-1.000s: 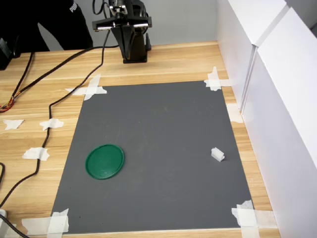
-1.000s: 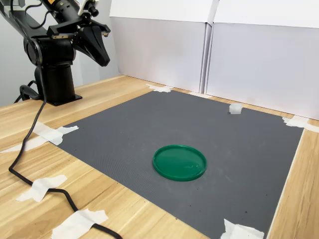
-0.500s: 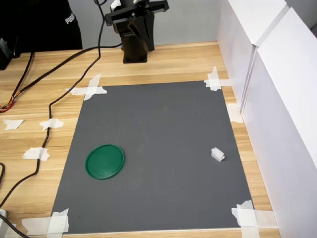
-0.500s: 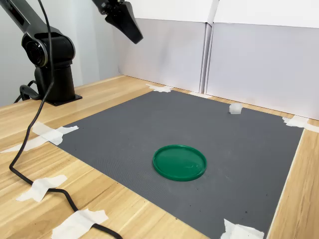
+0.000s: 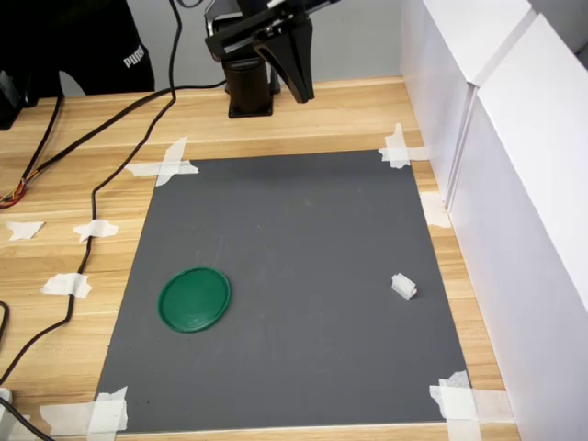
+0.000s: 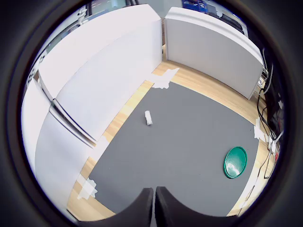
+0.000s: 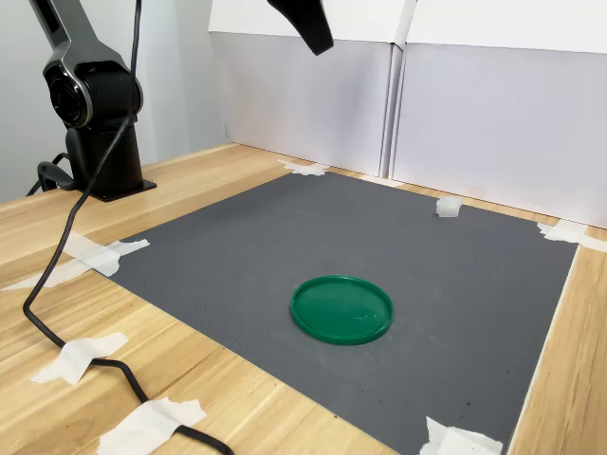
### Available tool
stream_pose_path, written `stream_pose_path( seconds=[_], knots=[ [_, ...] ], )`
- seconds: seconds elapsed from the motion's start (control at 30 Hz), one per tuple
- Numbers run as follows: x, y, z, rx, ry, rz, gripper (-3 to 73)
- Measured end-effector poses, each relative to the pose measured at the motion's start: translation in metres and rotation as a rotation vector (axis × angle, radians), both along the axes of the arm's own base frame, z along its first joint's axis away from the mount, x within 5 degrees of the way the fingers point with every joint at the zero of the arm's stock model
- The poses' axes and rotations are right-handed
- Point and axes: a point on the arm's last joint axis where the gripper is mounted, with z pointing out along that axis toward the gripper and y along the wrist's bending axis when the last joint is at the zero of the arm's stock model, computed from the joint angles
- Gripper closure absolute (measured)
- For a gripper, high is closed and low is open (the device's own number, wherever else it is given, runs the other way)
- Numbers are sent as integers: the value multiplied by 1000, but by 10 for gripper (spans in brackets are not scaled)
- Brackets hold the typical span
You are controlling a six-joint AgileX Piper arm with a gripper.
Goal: Grasp a white terminal and put it on the green lid.
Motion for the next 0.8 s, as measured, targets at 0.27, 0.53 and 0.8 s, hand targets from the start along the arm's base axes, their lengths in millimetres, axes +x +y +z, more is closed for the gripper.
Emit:
stream_pose_path(
  seconds=[0.27, 0.53, 0.8],
  knots=[
    [24, 5, -11, -32, 23, 33, 294],
    [33, 29, -10, -168, -88, 152, 34],
    [55, 50, -8, -184, -54, 134, 40]
  ],
)
